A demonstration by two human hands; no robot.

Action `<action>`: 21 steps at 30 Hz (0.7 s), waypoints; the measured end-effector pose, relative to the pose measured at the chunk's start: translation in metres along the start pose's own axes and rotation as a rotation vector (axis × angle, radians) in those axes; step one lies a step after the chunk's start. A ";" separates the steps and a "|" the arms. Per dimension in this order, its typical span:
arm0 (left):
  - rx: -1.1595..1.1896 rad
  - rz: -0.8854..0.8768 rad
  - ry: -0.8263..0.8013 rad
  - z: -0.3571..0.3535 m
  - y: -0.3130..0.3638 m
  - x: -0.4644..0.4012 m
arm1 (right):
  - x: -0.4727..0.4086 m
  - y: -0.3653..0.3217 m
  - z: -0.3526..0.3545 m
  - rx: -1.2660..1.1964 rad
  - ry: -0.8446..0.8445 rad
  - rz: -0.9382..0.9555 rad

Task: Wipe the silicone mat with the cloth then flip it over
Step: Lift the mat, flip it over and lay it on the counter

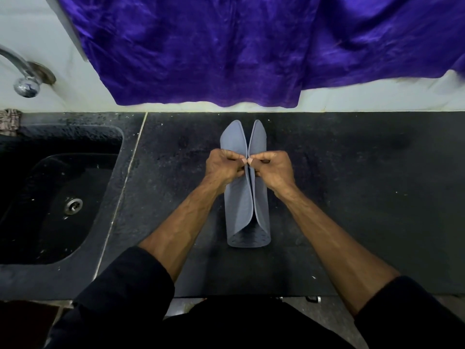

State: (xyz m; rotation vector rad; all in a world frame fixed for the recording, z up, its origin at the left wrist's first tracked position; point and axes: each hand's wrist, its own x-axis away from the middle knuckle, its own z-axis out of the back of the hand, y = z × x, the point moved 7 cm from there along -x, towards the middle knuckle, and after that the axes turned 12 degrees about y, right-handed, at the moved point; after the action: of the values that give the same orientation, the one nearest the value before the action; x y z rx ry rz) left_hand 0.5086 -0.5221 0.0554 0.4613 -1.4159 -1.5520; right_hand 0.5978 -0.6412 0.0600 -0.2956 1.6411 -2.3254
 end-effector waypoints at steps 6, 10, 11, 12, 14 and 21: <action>-0.017 0.006 -0.016 -0.002 0.000 -0.001 | 0.002 -0.003 -0.004 0.024 -0.055 -0.021; -0.030 0.032 -0.032 -0.003 -0.006 -0.003 | 0.007 -0.008 -0.007 0.159 -0.131 0.050; -0.042 0.029 -0.043 -0.004 -0.007 -0.003 | 0.008 -0.010 -0.007 0.186 -0.133 0.088; -0.063 0.022 -0.054 -0.004 -0.007 -0.003 | 0.008 -0.011 -0.006 0.202 -0.126 0.120; -0.080 0.017 -0.079 -0.003 -0.006 -0.001 | 0.008 -0.014 -0.004 0.222 -0.113 0.165; -0.069 -0.179 -0.156 0.019 0.024 0.007 | 0.004 -0.045 -0.002 0.293 -0.083 0.297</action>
State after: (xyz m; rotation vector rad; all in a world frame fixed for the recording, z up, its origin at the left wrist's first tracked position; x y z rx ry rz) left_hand 0.4998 -0.5143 0.0842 0.4432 -1.4656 -1.8082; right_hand 0.5884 -0.6263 0.1014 -0.0783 1.1920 -2.2488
